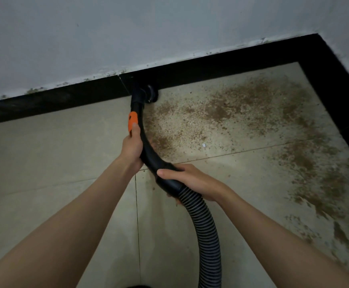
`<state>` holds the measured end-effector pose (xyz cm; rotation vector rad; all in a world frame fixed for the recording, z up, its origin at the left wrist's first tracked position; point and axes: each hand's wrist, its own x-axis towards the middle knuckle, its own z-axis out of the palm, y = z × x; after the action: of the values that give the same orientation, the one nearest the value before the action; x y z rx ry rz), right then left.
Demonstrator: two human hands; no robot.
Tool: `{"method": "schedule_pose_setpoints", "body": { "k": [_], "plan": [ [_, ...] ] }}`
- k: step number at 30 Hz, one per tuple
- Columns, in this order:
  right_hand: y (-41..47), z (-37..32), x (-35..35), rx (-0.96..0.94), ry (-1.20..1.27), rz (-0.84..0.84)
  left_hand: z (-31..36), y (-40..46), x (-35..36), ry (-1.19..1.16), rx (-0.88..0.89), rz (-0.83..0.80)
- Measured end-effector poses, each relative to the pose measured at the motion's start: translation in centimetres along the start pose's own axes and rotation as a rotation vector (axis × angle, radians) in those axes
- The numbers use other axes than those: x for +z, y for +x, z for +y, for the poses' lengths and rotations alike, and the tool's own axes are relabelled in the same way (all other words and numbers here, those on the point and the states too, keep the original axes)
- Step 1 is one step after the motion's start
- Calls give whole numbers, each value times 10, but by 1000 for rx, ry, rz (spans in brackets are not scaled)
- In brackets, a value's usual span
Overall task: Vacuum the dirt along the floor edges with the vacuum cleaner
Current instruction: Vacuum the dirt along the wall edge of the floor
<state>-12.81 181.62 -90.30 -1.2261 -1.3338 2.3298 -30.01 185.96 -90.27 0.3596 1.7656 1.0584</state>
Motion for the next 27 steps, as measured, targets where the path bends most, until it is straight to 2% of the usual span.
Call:
{"method": "schedule_pose_setpoints", "body": {
  "k": [3,7,10,15,20,27],
  "plan": [
    [2,3,8,21,-35,-2,5,-3,-1,107,50,45],
    [11,7,30,-66,-104,106,15,-3,-8,214,91,76],
    [19,9,41,-116,-203,188,15,4,-14,209,77,54],
    [19,18,39,-128,-234,321,4,11,-10,176,69,8],
    [2,22,19,-115,-223,424,3,8,21,239,75,-86],
    [-21,16,-6,-75,-73,550,14,3,73,367,59,-254]
  ]
}}
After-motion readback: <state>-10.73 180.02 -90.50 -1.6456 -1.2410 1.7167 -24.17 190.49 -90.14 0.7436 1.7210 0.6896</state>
